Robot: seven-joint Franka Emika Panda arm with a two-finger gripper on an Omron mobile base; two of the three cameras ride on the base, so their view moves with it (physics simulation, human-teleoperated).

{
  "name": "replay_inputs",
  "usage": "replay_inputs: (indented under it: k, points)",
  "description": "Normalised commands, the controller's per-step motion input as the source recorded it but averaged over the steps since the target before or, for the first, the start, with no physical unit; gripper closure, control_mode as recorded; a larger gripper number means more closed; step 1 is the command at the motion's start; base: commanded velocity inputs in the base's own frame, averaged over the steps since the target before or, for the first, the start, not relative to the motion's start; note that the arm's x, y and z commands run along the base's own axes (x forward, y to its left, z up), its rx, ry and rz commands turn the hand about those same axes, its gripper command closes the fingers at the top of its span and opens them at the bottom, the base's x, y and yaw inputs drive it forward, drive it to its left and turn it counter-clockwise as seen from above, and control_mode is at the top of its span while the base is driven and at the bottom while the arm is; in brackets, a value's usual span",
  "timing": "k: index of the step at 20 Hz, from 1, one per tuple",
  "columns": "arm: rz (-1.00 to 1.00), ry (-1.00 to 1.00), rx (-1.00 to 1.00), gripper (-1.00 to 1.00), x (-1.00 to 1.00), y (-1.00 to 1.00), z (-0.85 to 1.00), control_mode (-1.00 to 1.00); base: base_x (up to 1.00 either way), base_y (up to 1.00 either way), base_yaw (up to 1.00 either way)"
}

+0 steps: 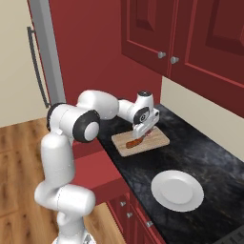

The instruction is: Pick up the knife from the drawer and place it on the cutting board. Then place the meat from the plate to the cutting board.

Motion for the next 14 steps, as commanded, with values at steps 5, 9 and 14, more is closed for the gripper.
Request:
replay_inputs:
  k: [5,9,14]
  points:
    - [0.0,0.0,0.0,1.0,0.01,-0.06,-0.19,-1.0,0.0,0.0,0.0]
    - [0.0,0.0,0.0,1.0,0.05,0.0,-0.17,-1.0,0.0,0.0,0.0]
    - [0.01,0.0,0.0,1.0,0.18,0.0,-0.15,-1.0,0.0,0.0,0.0]
